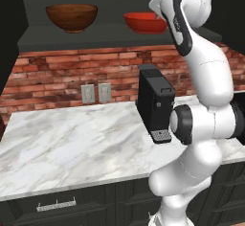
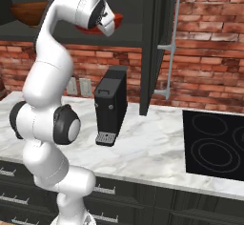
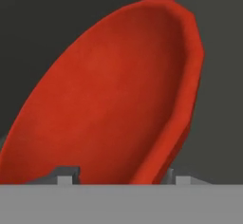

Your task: Pick up the bowls from the cabinet and place each bowl in front of a stool on the dining counter.

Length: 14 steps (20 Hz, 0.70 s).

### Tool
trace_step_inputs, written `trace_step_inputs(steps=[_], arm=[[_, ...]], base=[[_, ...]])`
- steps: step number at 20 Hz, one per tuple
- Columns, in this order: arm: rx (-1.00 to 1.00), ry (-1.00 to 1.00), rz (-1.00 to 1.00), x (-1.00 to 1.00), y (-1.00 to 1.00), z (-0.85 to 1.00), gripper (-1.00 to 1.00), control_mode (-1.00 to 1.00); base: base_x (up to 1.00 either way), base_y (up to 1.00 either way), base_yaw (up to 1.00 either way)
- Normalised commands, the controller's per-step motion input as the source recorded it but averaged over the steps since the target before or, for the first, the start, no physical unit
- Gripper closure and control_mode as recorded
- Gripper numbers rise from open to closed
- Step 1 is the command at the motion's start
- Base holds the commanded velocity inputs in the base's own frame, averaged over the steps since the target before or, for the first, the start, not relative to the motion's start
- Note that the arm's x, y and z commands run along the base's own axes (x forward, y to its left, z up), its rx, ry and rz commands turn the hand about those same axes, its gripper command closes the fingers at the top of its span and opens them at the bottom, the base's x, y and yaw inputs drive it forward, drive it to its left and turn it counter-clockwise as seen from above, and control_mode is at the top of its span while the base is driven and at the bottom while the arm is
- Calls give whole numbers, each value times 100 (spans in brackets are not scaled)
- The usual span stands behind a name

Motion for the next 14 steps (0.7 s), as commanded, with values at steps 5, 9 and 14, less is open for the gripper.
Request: trace_step_inputs(steps=[5,9,14], arm=[[0,-6,0,-100,-7,-10,100,-100],[0,-5,0,-100,-3,-3,100,-100],[0,-3,0,-100,-2,-1,100,-100]], base=[[0,0,0],[0,0,0],[0,0,0]])
